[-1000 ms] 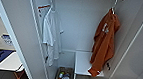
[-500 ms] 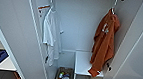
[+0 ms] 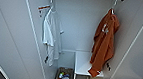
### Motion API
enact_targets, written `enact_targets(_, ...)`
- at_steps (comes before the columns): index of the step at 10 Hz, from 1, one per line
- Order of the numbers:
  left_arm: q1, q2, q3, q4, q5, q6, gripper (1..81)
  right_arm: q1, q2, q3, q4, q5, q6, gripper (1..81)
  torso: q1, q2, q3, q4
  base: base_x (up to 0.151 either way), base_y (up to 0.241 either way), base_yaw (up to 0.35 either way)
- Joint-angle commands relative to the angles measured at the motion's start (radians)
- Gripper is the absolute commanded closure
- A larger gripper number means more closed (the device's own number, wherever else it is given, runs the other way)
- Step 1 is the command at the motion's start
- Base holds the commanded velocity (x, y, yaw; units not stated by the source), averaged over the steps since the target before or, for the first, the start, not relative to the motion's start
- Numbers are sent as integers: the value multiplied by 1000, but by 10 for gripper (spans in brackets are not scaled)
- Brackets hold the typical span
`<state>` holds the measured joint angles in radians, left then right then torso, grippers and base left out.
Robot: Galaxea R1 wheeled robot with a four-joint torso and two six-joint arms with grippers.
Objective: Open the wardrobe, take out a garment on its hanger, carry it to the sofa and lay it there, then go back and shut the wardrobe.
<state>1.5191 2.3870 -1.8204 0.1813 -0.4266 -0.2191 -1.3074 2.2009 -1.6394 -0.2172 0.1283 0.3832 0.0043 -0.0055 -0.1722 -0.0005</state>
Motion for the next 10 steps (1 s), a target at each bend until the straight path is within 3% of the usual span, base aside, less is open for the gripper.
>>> enact_targets(1,2,144,-205,27,141,-14,10,-45,122,-173,10,-78,0,10,0,0,0,0,0,0,0)
enact_targets(5,2,249,-352,32,184,-16,10,-109,273,-355,7,-95,-4,10,-1,0,0,0,0,0,0)
enact_targets(10,2,365,-516,32,259,-14,10,-169,443,-545,-70,-93,-7,10,-2,-1,1,0,0,0,0)
